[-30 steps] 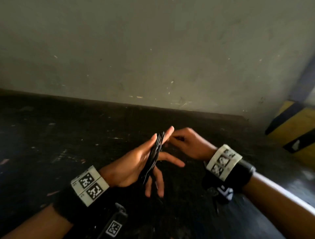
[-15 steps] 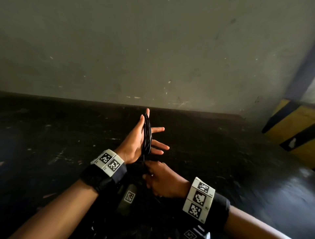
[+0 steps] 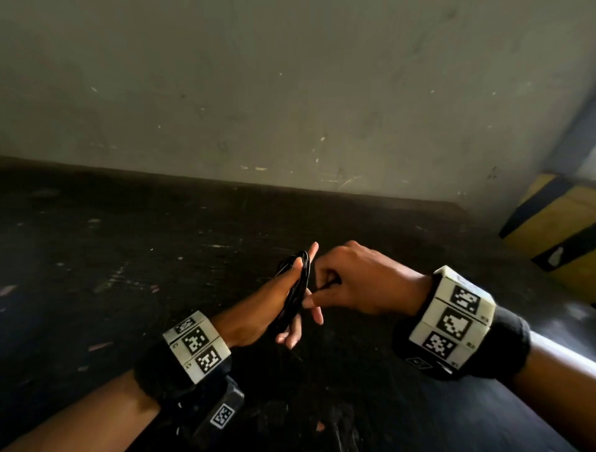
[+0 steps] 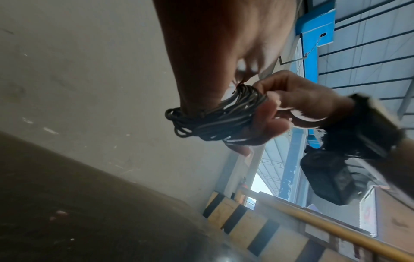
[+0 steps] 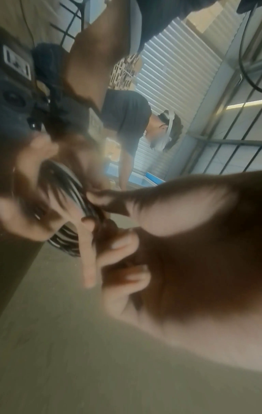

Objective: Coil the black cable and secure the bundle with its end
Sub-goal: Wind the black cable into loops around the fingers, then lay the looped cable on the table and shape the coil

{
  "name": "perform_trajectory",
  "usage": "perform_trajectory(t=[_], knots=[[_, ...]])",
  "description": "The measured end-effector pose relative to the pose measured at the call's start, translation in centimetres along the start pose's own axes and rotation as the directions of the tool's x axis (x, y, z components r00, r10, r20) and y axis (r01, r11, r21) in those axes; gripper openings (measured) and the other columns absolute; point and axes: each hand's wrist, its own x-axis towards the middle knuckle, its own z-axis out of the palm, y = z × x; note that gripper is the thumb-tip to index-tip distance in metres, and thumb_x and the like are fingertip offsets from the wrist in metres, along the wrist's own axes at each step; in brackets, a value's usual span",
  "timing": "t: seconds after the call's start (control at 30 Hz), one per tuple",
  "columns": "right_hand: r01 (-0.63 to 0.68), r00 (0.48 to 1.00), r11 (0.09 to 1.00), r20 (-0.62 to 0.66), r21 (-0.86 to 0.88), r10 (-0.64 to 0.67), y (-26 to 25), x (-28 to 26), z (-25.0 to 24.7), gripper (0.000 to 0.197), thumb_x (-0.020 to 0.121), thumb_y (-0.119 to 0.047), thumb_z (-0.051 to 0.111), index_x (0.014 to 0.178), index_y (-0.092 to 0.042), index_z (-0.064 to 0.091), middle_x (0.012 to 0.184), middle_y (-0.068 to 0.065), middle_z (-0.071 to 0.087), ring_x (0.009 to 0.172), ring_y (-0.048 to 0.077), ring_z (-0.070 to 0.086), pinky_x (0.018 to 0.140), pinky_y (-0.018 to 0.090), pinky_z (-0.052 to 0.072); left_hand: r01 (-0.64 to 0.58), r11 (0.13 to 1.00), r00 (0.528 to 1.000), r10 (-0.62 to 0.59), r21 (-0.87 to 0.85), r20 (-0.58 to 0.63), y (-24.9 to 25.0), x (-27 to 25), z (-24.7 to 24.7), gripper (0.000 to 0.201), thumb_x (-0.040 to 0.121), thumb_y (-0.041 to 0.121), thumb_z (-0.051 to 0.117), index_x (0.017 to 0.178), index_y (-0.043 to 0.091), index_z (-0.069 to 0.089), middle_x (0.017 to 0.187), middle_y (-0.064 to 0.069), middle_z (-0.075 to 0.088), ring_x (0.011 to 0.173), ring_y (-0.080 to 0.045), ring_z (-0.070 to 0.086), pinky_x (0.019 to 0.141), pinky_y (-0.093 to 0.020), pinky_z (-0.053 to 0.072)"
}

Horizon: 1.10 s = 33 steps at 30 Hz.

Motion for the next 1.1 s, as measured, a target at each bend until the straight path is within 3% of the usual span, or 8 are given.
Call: perform_trajectory(t=[0.23,0.37,0.47,0.53,0.6,0.7,0.83,1.1], knots=[[0.003,0.989,0.998,-0.147,0.069,0.007,0.5,0.0,0.1,0.058,0.067,-0.06,0.071,0.108,-0.029,0.045,0.087,-0.014,0.053,0.073,0.007,0.053,0.059,0.024,0.045,0.053,0.995,0.992,-0.043,-0.083,0.117,-0.2,-1.1,0.0,0.054,0.088,0.063,0.018,0.121,0.038,0.053,0.067,-0.013,0.058,0.031,-0.012,0.044,0.03,-0.015,0.023],[0.148,0.975,0.989,-0.165,-0.02,-0.149,1.1,0.3,1.1,0.072,0.071,-0.065,0.062,0.131,-0.03,0.041,0.126,-0.007,0.044,0.114,0.008,0.042,0.093,0.022,0.037,0.099,0.991,0.981,-0.082,-0.091,0.178,0.0,-2.0,-0.4,0.058,0.089,0.063,0.02,0.134,0.035,0.042,0.069,-0.014,0.056,0.033,-0.011,0.045,0.03,-0.015,0.025],[0.269,0.96,0.96,-0.092,0.073,-0.263,1.0,0.9,2.2,0.06,0.081,-0.055,0.058,0.132,-0.027,0.044,0.135,-0.005,0.048,0.128,0.007,0.037,0.106,0.026,0.025,0.171,0.981,0.96,-0.143,-0.097,0.241,0.0,-2.8,-0.6,0.071,0.086,0.065,0.025,0.111,0.005,0.054,0.063,-0.011,0.053,0.03,-0.009,0.043,0.028,-0.015,0.023],[0.317,0.948,0.925,-0.096,0.211,-0.303,0.5,1.4,3.2,0.047,0.085,-0.041,0.061,0.125,-0.018,0.053,0.124,-0.001,0.059,0.116,0.007,0.051,0.1,0.024,0.039,0.183,0.975,0.955,-0.146,-0.124,0.257,0.2,-3.6,-0.8,0.063,0.087,0.062,0.023,0.091,0.016,0.065,0.058,-0.008,0.05,0.028,-0.008,0.04,0.028,-0.014,0.02],[0.301,0.954,0.864,-0.12,0.404,-0.276,-0.4,1.7,4.2,0.027,0.087,-0.027,0.065,0.109,-0.013,0.06,0.1,-0.003,0.066,0.088,0.003,0.064,0.073,0.018,0.052,0.184,0.972,0.96,-0.145,-0.145,0.24,0.3,-4.3,-1.2,0.058,0.087,0.063,0.022,0.077,0.025,0.066,0.053,-0.004,0.045,0.027,-0.007,0.036,0.028,-0.015,0.015],[0.273,0.962,0.805,-0.14,0.527,-0.235,-1.9,2.7,6.0,0.011,0.089,-0.024,0.061,0.1,-0.022,0.058,0.082,-0.008,0.065,0.067,0.003,0.066,0.056,0.015,0.05,0.216,0.953,0.973,-0.192,-0.212,0.129,-0.2,-5.5,-2.3,0.063,0.085,0.064,0.028,0.077,0.012,0.063,0.049,-0.001,0.038,0.025,-0.007,0.03,0.028,-0.016,0.013],[0.276,0.96,0.858,-0.161,0.433,-0.228,-2.9,5.2,8.7,0.034,0.09,-0.045,0.05,0.101,-0.014,0.06,0.087,0.001,0.07,0.073,0.012,0.068,0.064,0.033,0.057,0.254,0.917,0.96,-0.278,-0.307,-0.037,-1.0,-7.3,-3.6,0.057,0.079,0.063,0.036,0.063,0.011,0.054,0.045,-0.001,0.035,0.023,-0.007,0.028,0.025,-0.012,0.014],[0.265,0.958,0.894,-0.201,0.361,-0.203,-6.2,9.7,16.1,0.044,0.09,-0.05,0.048,0.077,-0.01,0.061,0.072,0.005,0.067,0.064,0.021,0.062,0.06,0.037,0.049,0.193,0.935,0.814,-0.322,-0.296,-0.484,-4.4,-12.1,-6.7,0.048,0.089,0.053,0.042,0.061,0.015,0.049,0.048,0.001,0.033,0.027,-0.006,0.024,0.027,-0.012,0.011]])
